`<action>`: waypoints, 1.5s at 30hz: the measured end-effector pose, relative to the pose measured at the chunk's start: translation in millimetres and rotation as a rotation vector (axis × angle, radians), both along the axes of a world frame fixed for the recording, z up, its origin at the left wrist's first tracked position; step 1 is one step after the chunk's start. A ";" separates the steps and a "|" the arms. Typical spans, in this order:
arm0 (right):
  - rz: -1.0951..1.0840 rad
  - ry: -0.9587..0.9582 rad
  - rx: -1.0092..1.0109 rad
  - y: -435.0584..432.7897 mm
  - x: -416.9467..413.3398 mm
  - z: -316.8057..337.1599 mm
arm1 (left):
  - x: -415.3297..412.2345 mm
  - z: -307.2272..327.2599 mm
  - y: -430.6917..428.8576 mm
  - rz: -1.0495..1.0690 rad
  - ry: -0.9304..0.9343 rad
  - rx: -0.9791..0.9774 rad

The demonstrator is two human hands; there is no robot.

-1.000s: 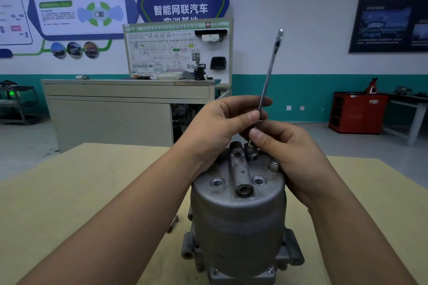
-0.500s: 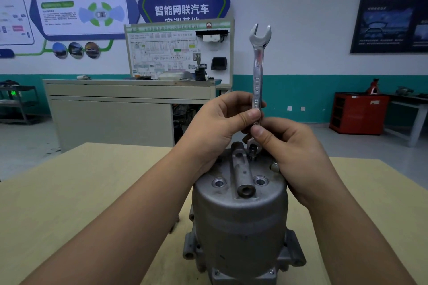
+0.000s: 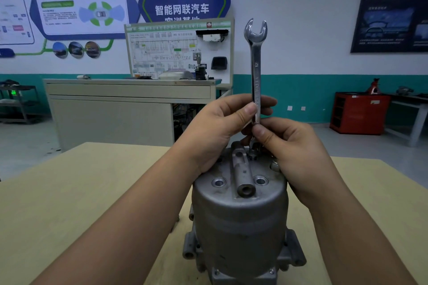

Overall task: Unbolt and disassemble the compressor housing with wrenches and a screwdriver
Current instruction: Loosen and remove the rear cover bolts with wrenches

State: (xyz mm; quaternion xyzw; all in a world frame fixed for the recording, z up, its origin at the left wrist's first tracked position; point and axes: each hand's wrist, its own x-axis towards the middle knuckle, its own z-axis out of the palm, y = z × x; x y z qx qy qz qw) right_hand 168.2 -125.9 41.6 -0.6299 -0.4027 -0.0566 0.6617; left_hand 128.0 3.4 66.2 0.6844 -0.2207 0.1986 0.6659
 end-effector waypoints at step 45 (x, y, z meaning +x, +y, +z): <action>0.159 0.144 -0.137 -1.8 7.3 0.3 | -3.6 -2.6 10.8 -0.163 0.081 -0.243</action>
